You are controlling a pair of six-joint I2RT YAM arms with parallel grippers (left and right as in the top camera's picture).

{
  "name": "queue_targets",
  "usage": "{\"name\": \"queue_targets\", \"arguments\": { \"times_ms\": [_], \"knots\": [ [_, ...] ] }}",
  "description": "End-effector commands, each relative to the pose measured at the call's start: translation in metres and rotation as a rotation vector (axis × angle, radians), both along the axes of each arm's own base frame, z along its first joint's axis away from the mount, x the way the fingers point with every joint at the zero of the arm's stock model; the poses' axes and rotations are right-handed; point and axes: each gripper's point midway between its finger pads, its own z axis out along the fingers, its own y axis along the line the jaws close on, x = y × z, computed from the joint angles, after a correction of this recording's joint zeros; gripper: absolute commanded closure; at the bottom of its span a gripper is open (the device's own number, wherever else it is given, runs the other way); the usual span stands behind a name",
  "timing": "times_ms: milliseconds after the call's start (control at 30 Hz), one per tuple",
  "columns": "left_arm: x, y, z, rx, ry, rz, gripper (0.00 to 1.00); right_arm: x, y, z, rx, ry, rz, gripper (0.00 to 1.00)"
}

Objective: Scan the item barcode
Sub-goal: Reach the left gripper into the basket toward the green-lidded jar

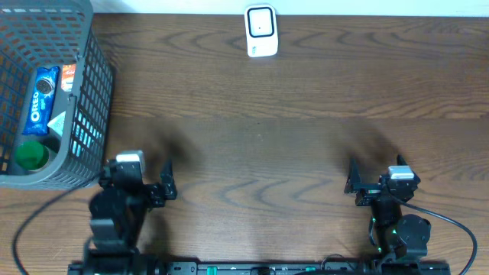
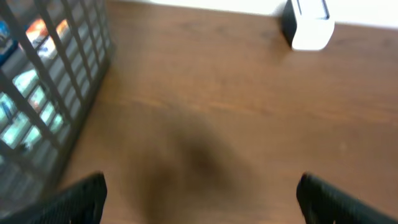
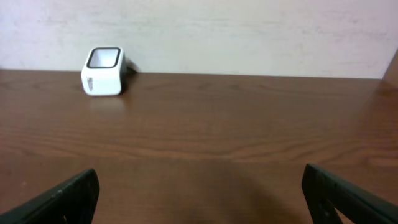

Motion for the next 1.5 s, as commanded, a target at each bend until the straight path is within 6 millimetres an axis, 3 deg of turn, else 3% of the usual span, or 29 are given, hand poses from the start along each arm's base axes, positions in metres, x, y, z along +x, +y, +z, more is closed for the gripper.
{"name": "queue_targets", "arguments": {
  "times_ms": [0, 167, 367, 467, 667, 833, 967, 1067, 1300, 1467],
  "knots": [
    [0.003, -0.012, 0.039, -0.046, 0.075, -0.055, 0.02, 0.0, 0.001, 0.0, 0.006, -0.002, 0.004, 0.01],
    [-0.003, -0.049, 0.052, -0.177, 0.226, -0.239, 0.02, 0.0, 0.001, 0.0, 0.006, -0.002, 0.004, 0.01],
    [0.002, -0.049, 0.054, -0.181, 0.284, -0.234, 0.02, 0.0, 0.001, 0.0, 0.006, -0.002, 0.003, 0.01],
    [0.006, -0.043, 0.072, -0.161, 0.306, -0.201, 0.02, 0.0, 0.001, 0.0, 0.006, -0.002, 0.003, 0.01],
    [0.014, -0.018, 0.132, -0.047, 0.353, -0.1, 0.03, 0.0, 0.001, 0.0, 0.006, -0.002, 0.003, 0.01],
    [0.017, -0.001, 0.169, -0.061, 0.469, -0.033, 0.02, 0.0, 0.001, 0.0, 0.006, -0.002, 0.003, 0.01],
    [0.035, 0.039, 0.187, -0.133, 0.503, 0.138, 0.02, 0.0, 0.001, 0.0, 0.006, -0.002, 0.003, 0.01],
    [0.047, 0.085, 0.188, -0.198, 0.499, 0.305, 0.02, 0.0, 0.001, 0.0, 0.006, -0.002, 0.004, 0.01],
    [0.039, 0.184, 0.158, -0.318, 0.55, 0.61, 0.02, 0.0, 0.001, 0.0, 0.006, -0.002, 0.003, 0.01],
    [0.036, 0.232, 0.14, -0.388, 0.539, 0.751, 0.02, 0.0, 0.001, 0.0, 0.006, -0.002, 0.004, 0.01]
  ]
}}
